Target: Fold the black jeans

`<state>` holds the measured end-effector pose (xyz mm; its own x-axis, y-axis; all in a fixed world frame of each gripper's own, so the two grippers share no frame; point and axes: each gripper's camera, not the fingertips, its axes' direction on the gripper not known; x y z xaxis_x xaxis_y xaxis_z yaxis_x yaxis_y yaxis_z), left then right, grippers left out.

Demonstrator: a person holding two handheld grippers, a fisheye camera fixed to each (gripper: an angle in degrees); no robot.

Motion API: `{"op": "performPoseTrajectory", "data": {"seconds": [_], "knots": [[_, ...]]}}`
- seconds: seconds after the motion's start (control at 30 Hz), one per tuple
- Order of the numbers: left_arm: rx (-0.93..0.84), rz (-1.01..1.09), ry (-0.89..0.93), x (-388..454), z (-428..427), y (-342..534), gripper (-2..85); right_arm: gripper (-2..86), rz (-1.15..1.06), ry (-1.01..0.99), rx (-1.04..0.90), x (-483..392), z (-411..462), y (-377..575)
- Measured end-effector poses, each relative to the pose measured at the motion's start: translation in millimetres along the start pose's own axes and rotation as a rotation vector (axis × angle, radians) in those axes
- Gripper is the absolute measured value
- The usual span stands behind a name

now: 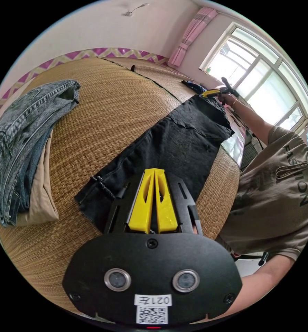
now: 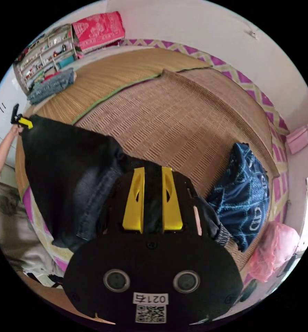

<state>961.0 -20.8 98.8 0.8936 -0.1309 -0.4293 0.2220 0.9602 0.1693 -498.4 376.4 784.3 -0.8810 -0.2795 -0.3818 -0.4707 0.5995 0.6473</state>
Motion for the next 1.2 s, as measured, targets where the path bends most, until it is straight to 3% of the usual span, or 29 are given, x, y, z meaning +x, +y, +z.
{"op": "performPoseTrajectory", "data": {"seconds": [0.13, 0.2, 0.33, 0.43, 0.53, 0.63, 0.8, 0.87, 0.97, 1.0, 1.13, 1.2], "knots": [[0.001, 0.009, -0.020, 11.8, 4.7, 2.5, -1.0, 7.9, -0.029, 0.119, -0.099, -8.2, 23.5, 6.5], [0.002, 0.014, -0.030, 17.4, 6.7, 3.8, -1.0, 0.3, -0.030, 0.075, -0.114, -12.9, 33.2, 9.4], [0.004, 0.022, -0.044, 29.1, 11.3, 7.8, -1.0, -0.8, 0.029, 0.205, -0.066, -18.8, 15.5, 13.7], [0.004, 0.020, -0.037, 34.3, 14.6, 11.1, -1.0, -0.8, 0.118, 0.180, 0.017, -12.6, 9.5, 26.3], [0.006, 0.030, -0.057, 44.6, 17.3, 15.7, -1.0, -0.6, 0.071, 0.201, -0.106, -30.4, 59.0, 29.7], [0.008, 0.043, -0.083, 55.8, 19.9, 21.1, -1.0, -0.6, 0.157, 0.161, -0.052, -31.5, 57.2, 39.3], [0.010, 0.037, -0.070, 61.9, 23.0, 31.5, -1.0, -0.7, 0.277, 0.041, 0.291, -42.3, -18.7, 99.6], [0.010, 0.033, -0.063, 64.2, 24.2, 37.7, -1.0, -0.8, 0.241, -0.003, 0.189, -54.6, -6.2, 109.6], [0.011, 0.038, -0.072, 70.0, 25.3, 46.9, -1.0, -0.9, 0.217, 0.171, -0.147, -65.3, 66.0, 132.5], [0.011, 0.039, -0.076, 71.4, 25.5, 48.9, -1.0, -0.9, 0.214, 0.181, -0.043, -66.5, 69.8, 151.0], [0.014, 0.027, -0.079, 76.0, 24.7, 64.1, -0.9, -0.8, 0.380, 0.204, -0.021, -55.3, 66.4, 173.9], [0.018, 0.000, -0.094, 80.0, 20.6, 72.9, -0.9, -0.8, 0.313, 0.235, 0.119, -85.3, 49.1, 186.3]]}}
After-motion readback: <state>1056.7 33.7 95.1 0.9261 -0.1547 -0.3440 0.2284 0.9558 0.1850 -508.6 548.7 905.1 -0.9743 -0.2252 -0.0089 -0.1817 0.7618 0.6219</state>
